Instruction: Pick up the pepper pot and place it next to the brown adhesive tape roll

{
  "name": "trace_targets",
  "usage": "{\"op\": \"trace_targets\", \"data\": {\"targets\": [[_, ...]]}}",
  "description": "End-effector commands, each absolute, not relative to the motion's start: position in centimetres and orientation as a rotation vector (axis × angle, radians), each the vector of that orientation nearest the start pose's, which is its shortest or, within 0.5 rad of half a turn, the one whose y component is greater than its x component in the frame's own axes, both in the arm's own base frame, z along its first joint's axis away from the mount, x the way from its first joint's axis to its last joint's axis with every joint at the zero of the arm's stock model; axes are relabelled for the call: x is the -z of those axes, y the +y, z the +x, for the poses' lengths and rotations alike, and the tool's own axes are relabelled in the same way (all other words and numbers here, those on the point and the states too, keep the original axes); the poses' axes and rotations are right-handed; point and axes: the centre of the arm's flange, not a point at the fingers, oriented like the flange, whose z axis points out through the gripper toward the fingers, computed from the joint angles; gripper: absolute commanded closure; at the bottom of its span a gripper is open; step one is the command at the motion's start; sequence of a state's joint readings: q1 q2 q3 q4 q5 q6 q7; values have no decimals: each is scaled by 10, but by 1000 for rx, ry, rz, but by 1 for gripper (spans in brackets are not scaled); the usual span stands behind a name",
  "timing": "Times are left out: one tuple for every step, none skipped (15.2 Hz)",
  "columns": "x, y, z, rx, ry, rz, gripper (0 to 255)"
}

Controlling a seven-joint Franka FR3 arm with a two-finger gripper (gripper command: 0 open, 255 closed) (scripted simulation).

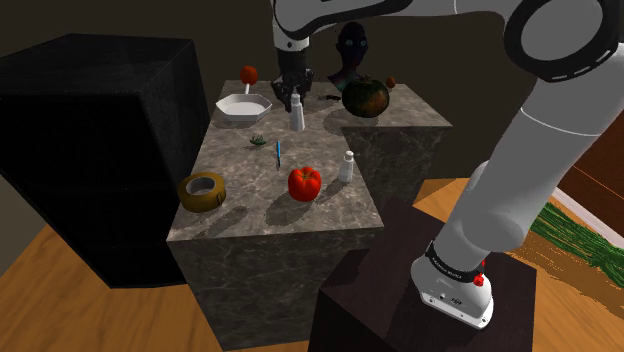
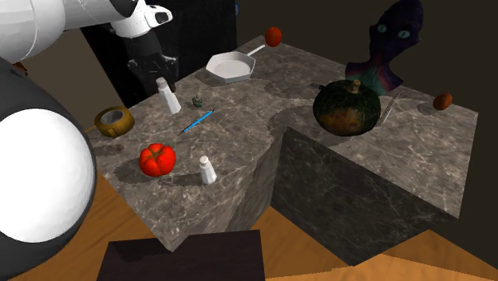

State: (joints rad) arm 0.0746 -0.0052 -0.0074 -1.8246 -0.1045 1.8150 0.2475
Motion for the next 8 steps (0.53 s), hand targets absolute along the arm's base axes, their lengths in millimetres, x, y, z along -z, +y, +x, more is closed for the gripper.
{"op": "trace_targets", "data": {"targets": [[-531,54,566,19,253,-3232,255],[-531,67,569,19,253,-3232,255],[-531,80,572,19,253,-3232,255],[-531,93,575,19,253,-3232,255],[-531,106,578,19,253,-3232,255],[-531,118,581,19,253,-3232,255],[-531,131,584,19,253,-3232,255],[-531,144,587,19,253,-3232,255]]}}
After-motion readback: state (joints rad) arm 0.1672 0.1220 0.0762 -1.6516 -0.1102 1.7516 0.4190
